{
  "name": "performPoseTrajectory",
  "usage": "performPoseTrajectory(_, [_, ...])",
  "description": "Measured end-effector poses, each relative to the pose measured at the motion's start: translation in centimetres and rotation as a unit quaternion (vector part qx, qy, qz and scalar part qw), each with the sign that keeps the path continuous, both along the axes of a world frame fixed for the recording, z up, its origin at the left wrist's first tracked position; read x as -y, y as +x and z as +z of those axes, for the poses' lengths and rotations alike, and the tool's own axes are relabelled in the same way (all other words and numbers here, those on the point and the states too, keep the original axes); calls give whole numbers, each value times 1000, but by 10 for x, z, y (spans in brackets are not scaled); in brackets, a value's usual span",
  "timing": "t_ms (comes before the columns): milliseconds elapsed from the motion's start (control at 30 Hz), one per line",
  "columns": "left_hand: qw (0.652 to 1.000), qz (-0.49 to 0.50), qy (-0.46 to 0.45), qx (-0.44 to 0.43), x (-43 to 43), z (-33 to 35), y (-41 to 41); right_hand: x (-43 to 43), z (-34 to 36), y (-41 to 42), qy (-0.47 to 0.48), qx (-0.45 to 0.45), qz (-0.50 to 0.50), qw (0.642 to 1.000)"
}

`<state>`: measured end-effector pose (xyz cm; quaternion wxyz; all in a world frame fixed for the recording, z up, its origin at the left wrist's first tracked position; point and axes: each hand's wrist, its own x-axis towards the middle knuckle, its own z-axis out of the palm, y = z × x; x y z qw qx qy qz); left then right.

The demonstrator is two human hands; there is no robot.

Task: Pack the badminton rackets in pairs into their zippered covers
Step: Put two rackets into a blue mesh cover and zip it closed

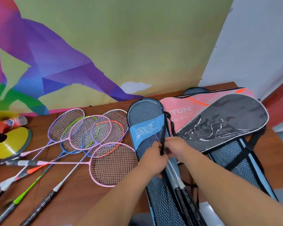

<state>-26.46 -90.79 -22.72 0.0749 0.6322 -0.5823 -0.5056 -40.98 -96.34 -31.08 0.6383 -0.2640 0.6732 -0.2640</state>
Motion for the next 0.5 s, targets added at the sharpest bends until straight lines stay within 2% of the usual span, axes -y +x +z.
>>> performPoseTrajectory(100, [1000, 15, 0, -9, 4, -2, 6, 10, -7, 10, -17, 30, -47, 998])
performPoseTrajectory(200, [999, 19, -33, 20, 6, -13, 13, 17, -17, 20, -36, 40, -57, 997])
performPoseTrajectory(367, [993, 12, -68, 91, -7, -39, 21, 25, -36, 31, -27, 55, -22, 998])
performPoseTrajectory(500, [982, -36, -50, 176, -31, -60, 23, 16, -49, 32, -34, 68, 22, 997])
